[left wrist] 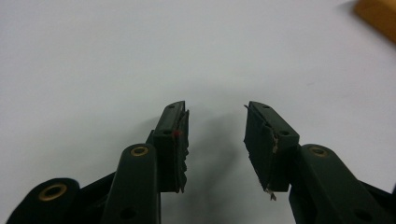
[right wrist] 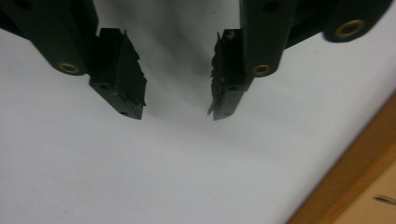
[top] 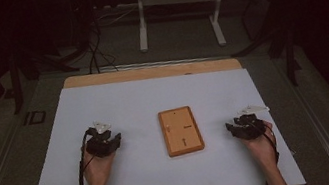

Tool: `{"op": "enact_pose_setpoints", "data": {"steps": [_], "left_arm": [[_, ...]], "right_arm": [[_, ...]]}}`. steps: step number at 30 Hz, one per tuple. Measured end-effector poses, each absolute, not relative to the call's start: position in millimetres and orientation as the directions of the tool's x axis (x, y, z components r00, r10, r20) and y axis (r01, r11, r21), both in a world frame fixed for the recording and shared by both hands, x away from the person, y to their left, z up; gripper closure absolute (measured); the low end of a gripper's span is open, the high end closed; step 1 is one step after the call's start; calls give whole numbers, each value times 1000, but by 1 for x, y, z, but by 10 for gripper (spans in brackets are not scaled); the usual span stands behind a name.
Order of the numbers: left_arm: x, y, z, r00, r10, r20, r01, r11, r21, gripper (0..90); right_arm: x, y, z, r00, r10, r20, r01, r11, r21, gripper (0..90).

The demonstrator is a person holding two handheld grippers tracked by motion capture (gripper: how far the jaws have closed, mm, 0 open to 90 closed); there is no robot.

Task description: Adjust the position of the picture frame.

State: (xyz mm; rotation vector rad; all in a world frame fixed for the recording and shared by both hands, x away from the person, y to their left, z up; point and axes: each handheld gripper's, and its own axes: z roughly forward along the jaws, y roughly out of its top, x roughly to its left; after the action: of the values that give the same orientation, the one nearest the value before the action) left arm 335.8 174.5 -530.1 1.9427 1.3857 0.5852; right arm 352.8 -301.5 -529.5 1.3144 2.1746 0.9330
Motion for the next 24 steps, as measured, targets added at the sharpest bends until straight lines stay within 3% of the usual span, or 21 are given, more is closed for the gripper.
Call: {"op": "enact_pose_setpoints", "data": {"steps": [7, 24], "left_arm": [[329, 162, -518, 401, 914, -59, 638, -233, 734, 575], [331, 130, -505, 498, 865, -64, 633, -312, 708, 593]], "right_arm": [[349, -304, -526, -446, 894, -25, 600, 320, 733, 592], [345, -299, -522, -477, 878, -41, 589, 355, 726, 558]]}}
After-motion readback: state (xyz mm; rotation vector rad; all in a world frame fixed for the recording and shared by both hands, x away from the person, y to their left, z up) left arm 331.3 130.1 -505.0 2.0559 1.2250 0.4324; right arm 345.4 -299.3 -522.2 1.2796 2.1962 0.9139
